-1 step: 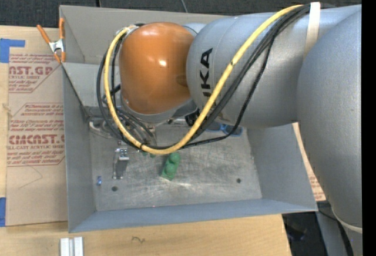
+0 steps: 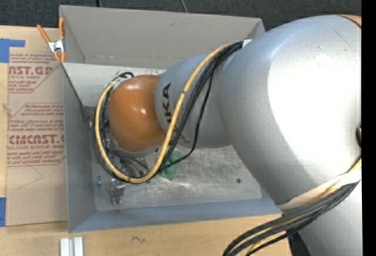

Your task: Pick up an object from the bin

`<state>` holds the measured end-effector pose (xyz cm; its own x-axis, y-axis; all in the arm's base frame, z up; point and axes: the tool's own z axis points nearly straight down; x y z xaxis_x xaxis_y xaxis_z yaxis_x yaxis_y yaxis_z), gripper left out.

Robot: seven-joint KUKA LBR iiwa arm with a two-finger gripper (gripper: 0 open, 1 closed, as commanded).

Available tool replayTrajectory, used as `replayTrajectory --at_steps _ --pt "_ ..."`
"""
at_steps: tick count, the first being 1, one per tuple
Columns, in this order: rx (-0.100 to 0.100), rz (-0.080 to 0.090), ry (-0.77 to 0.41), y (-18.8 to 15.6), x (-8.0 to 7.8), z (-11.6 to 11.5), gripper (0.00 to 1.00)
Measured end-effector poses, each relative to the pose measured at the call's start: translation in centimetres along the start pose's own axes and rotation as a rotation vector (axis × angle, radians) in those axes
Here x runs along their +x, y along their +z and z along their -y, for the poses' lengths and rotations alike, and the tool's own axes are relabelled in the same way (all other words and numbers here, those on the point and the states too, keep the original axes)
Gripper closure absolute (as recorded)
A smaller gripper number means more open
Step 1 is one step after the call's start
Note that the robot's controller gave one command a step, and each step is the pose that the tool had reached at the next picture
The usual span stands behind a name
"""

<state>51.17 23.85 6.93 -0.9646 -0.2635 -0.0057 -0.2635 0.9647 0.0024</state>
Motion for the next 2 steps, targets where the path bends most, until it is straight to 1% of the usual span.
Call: replayTrajectory --at_steps 1,2 --pt "0.002 0.003 -0.07 -0.5 4.2 7.9 0.0" --pt "0.001 0.016 -0.123 -0.5 6.2 14.2 0.0"
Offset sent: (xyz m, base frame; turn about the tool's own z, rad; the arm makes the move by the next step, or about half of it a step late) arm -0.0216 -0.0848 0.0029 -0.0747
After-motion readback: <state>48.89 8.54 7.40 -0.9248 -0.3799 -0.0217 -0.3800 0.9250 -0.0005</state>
